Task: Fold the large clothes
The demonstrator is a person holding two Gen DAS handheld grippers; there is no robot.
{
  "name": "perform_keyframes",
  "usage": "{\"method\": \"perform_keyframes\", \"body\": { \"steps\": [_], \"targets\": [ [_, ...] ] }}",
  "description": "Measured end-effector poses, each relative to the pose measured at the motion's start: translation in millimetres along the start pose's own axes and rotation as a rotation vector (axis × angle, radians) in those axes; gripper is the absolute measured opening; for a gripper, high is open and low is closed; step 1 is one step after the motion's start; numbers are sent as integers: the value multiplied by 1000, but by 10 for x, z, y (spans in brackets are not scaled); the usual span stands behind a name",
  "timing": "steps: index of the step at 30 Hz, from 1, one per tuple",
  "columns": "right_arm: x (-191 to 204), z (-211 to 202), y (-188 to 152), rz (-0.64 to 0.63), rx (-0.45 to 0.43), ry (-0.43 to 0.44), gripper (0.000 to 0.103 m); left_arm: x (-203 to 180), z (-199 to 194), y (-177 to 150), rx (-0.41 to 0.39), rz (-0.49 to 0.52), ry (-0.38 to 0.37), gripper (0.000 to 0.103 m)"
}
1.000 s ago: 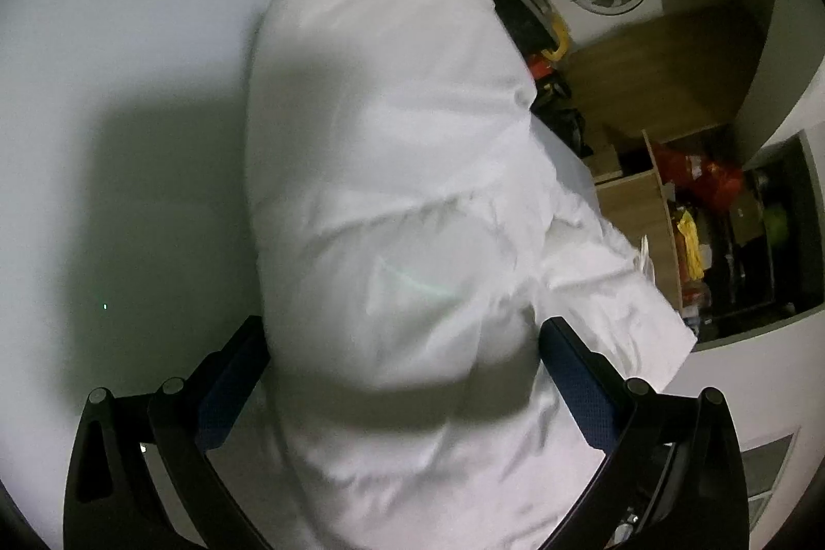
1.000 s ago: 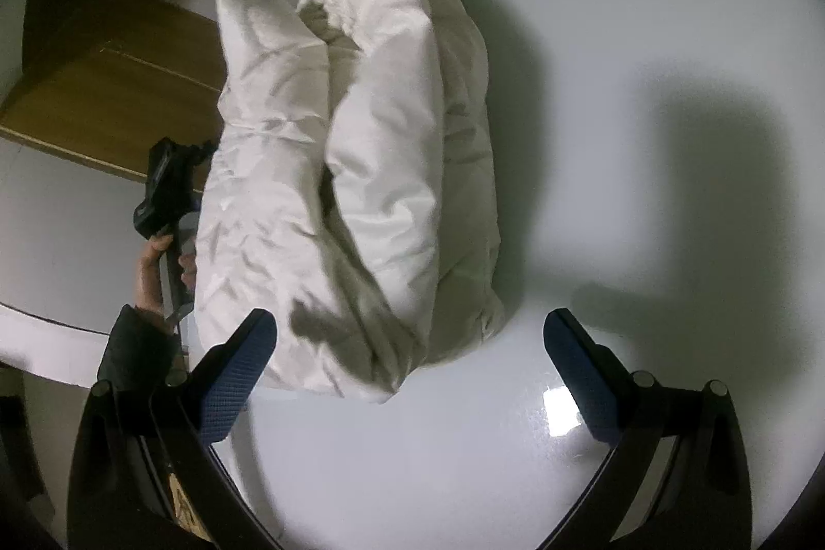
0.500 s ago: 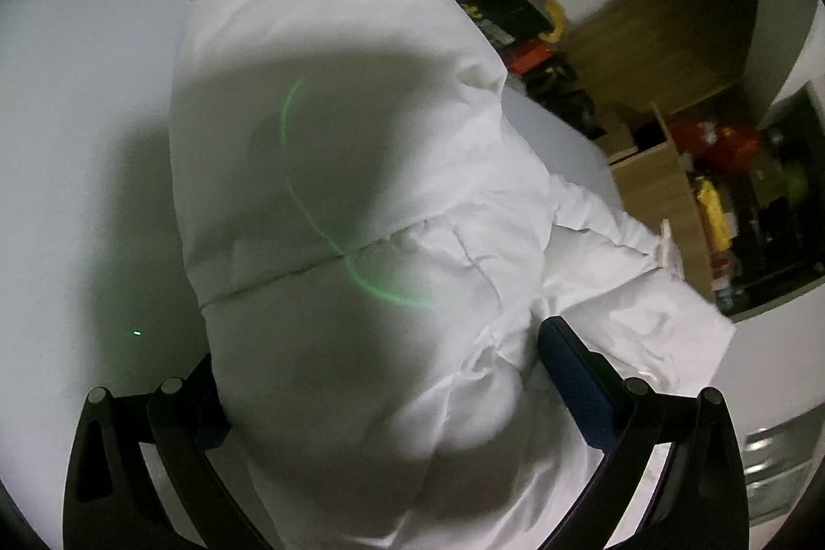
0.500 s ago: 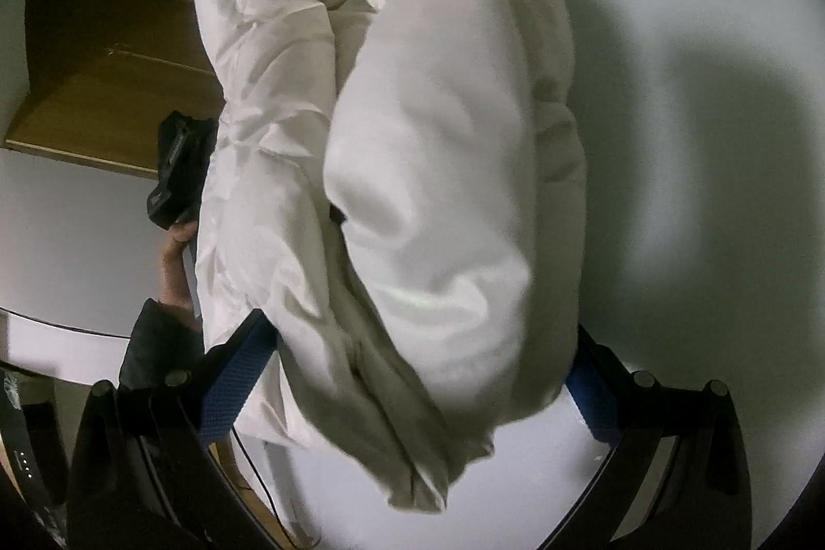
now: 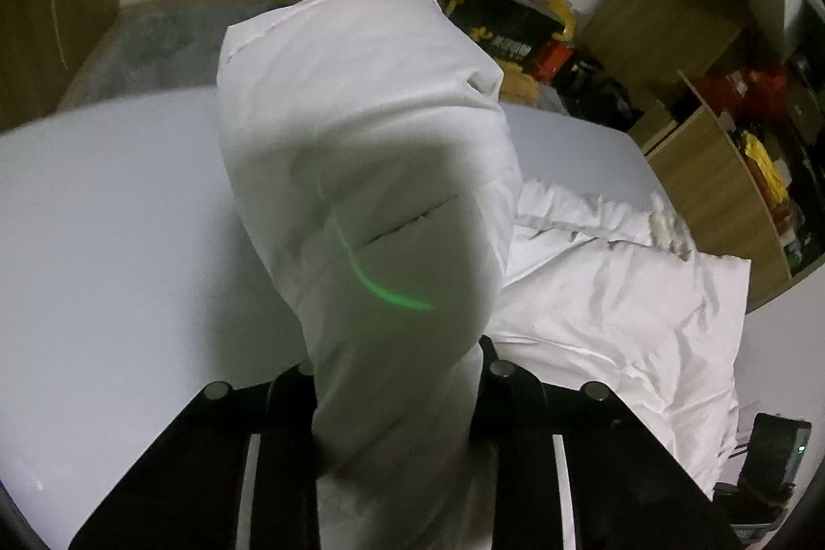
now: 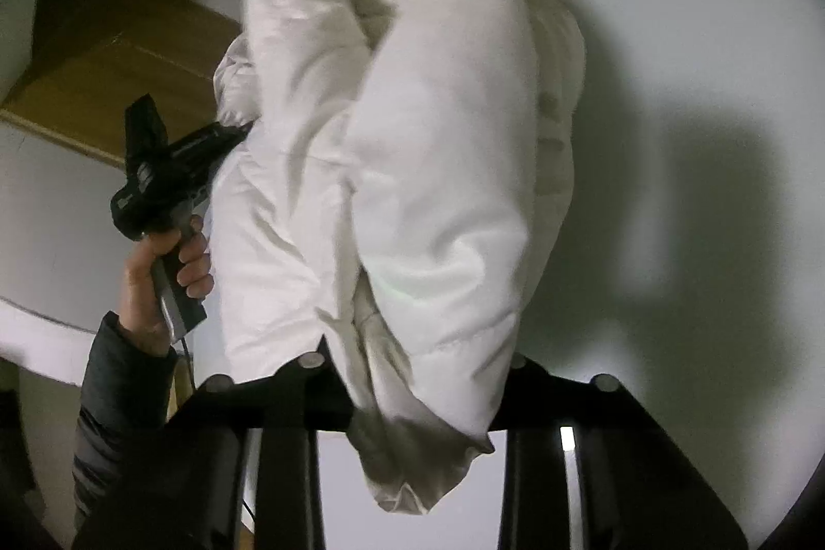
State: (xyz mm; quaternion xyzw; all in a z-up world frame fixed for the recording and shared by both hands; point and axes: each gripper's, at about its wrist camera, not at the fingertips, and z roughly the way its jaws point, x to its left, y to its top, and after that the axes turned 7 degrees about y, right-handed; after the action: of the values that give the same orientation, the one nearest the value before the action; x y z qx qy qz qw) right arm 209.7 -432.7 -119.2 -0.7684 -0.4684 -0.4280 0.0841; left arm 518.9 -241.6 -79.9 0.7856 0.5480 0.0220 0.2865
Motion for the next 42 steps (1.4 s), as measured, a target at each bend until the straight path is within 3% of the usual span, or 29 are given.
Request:
{"method": "perform_keyframes", "body": {
  "steps": [6, 11, 17, 25, 27, 28, 30, 31, 32, 34, 37, 40, 42],
  "targets": [
    [518, -266, -373, -118, 10, 57, 29, -14, -694, -118, -57, 55, 49, 26],
    [732, -339, -901, -166, 60, 103, 29, 134, -1151, -620, -72, 65, 82, 26],
    [811, -276, -1292, -214, 132, 111, 29, 348, -1361, -1304, -55, 43, 112, 26],
    [737, -41, -1487, -207, 141, 80, 31, 632, -1333, -1927, -40, 5, 92, 27],
    [697, 37, -1468, -184, 122, 76, 39, 693, -1273, -1981, -58, -13, 94, 31],
    [733, 88, -1392, -175, 114, 72, 52, 724, -1232, -2002, -59, -18, 99, 36],
    [644, 27, -1361, -138, 89, 55, 72, 819, -1128, -2020, -39, -66, 114, 52],
    [611, -1, -1344, -112, 58, 54, 84, 889, -1136, -2067, -32, -92, 127, 64],
    [603, -68, -1334, -103, 29, 58, 87, 944, -1148, -2067, -35, -130, 142, 78],
    [652, -167, -1314, -120, 13, 50, 87, 1041, -1302, -2111, -71, -162, 161, 91],
    [733, -496, -1345, -197, -72, -9, 87, 1010, -1677, -2158, -149, -146, 259, 92],
    [1080, -840, -1371, -348, -216, -158, 88, 817, -2359, -2362, -324, -136, 356, 92],
    [1353, -1050, -1449, -450, -295, -234, 91, 590, -2856, -2607, -448, -137, 462, 92]
  ]
}}
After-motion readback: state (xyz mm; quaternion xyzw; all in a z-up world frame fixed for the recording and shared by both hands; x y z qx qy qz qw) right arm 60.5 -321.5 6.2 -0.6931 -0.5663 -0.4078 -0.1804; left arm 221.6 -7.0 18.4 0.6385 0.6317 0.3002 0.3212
